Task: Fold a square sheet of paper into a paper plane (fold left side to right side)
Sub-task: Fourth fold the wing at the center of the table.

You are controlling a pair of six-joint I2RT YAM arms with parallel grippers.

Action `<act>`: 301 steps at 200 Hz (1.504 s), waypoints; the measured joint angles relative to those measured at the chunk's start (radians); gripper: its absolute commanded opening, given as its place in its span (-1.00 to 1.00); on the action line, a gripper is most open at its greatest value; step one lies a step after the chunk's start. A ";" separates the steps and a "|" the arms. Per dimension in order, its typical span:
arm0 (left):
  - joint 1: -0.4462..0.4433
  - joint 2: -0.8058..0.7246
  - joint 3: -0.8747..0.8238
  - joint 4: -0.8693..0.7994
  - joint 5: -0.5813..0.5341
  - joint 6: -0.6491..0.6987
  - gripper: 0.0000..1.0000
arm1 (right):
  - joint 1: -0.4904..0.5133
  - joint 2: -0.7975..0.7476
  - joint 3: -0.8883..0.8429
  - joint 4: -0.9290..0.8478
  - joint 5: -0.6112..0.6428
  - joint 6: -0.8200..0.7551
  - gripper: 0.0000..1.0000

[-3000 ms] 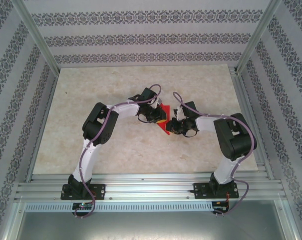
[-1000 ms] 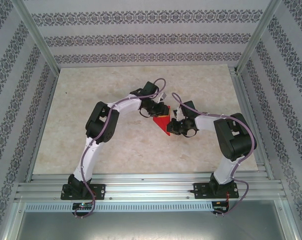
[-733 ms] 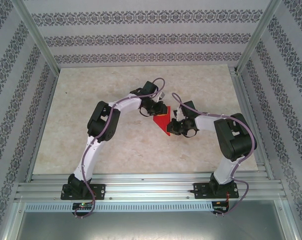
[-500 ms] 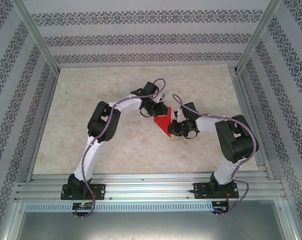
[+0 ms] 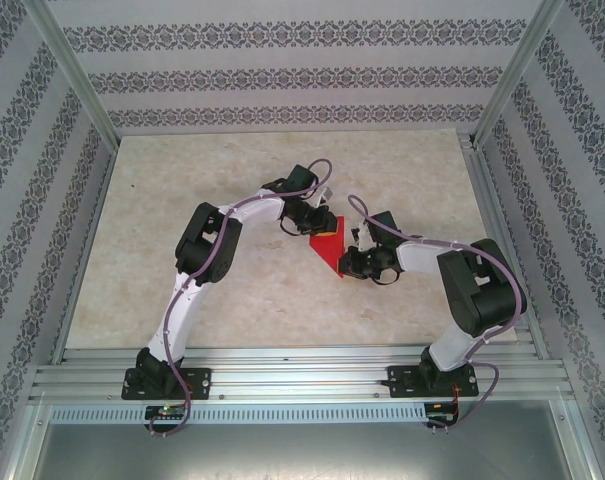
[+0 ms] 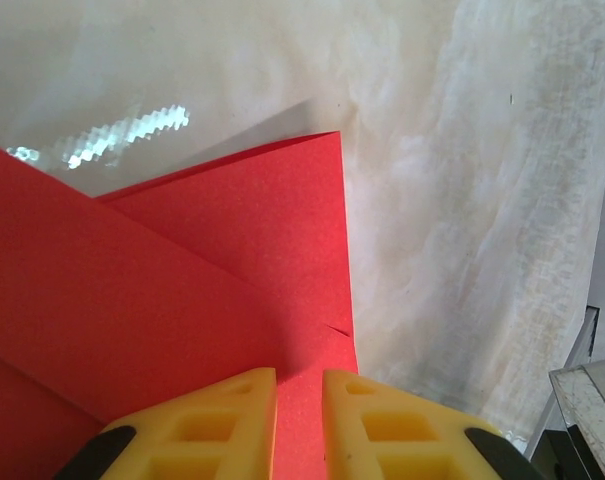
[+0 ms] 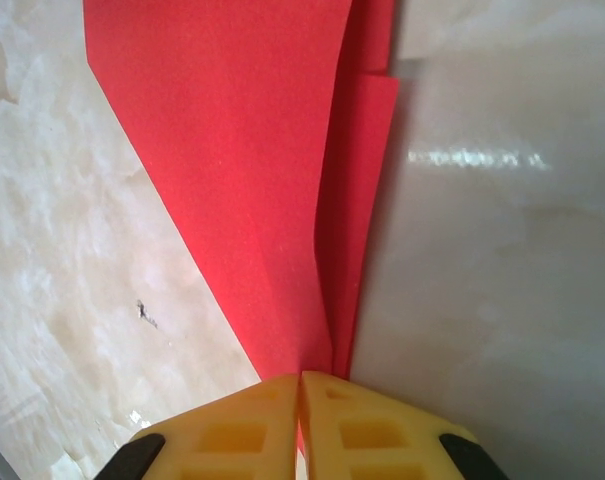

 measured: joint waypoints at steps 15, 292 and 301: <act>0.000 0.000 0.000 0.000 0.003 0.000 -0.57 | 0.000 -0.005 -0.003 -0.010 0.000 -0.006 -0.78; 0.001 -0.004 -0.011 0.016 -0.002 0.000 -0.57 | 0.037 0.171 0.247 -0.008 0.064 0.071 -0.71; 0.001 -0.004 -0.011 0.016 -0.002 0.000 -0.57 | 0.037 0.177 0.244 -0.003 0.069 0.069 -0.71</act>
